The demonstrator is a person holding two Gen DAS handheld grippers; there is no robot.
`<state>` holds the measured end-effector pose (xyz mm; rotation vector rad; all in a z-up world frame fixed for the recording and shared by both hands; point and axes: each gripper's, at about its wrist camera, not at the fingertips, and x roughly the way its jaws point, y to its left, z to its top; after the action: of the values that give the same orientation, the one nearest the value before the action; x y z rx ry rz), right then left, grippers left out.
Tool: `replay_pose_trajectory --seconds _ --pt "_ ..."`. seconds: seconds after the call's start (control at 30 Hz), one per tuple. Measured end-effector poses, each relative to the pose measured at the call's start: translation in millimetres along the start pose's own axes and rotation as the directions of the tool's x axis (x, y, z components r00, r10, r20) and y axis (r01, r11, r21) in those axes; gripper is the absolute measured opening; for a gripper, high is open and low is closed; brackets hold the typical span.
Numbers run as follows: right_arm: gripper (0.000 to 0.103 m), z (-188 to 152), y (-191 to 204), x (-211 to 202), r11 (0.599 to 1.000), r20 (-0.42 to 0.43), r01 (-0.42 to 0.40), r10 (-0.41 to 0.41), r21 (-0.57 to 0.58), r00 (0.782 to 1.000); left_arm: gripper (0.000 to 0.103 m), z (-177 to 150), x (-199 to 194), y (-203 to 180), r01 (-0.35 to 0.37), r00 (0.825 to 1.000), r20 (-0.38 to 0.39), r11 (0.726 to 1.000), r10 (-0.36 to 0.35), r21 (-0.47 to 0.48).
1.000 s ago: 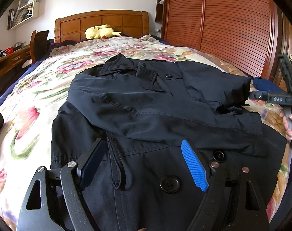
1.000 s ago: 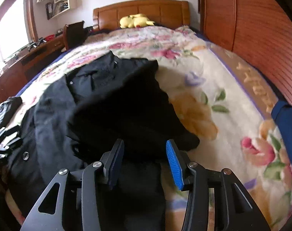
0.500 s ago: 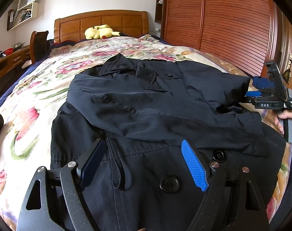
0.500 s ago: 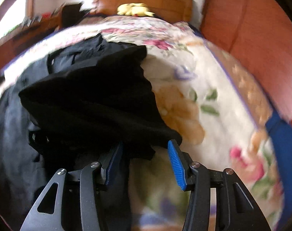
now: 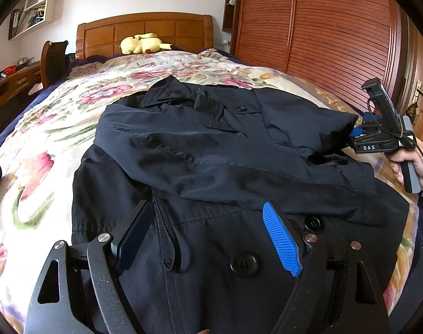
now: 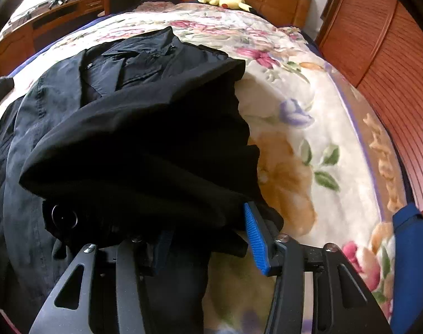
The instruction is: Fold large clothes
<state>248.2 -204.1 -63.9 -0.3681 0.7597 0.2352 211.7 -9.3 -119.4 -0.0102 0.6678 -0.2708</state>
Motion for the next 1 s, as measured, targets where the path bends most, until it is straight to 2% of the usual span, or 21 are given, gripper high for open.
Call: replay_pose_trajectory --seconds 0.07,0.13,0.3,0.53,0.77,1.0 --pt "0.020 1.5 3.9 -8.4 0.999 0.023 0.036 -0.036 -0.017 0.999 0.082 0.1 -0.9 -0.9 0.002 1.000 0.001 1.000 -0.002 0.005" --pt "0.015 5.8 6.9 -23.9 0.998 0.060 0.062 -0.061 -0.015 0.996 0.082 -0.1 -1.9 -1.3 0.004 1.000 0.000 1.000 -0.004 0.008" --pt "0.011 25.1 16.1 -69.6 0.998 0.160 0.057 -0.053 -0.018 0.986 0.082 0.0 -8.3 -2.6 0.007 1.000 0.006 1.000 -0.007 0.019" --pt "0.010 41.8 69.3 -117.1 0.994 0.273 0.011 0.020 -0.112 0.962 0.082 -3.8 -28.2 7.0 -0.005 1.000 0.020 1.000 0.005 0.010" --pt "0.010 45.1 124.6 -123.2 0.978 0.275 -0.093 0.142 -0.184 0.951 0.082 -7.1 -55.8 32.5 -0.038 0.997 0.062 0.999 0.040 -0.031" --pt "0.010 40.8 148.7 -120.7 0.952 0.223 -0.232 0.274 -0.198 0.936 0.082 -13.6 -69.1 58.8 -0.078 0.994 0.069 0.994 0.083 -0.071"
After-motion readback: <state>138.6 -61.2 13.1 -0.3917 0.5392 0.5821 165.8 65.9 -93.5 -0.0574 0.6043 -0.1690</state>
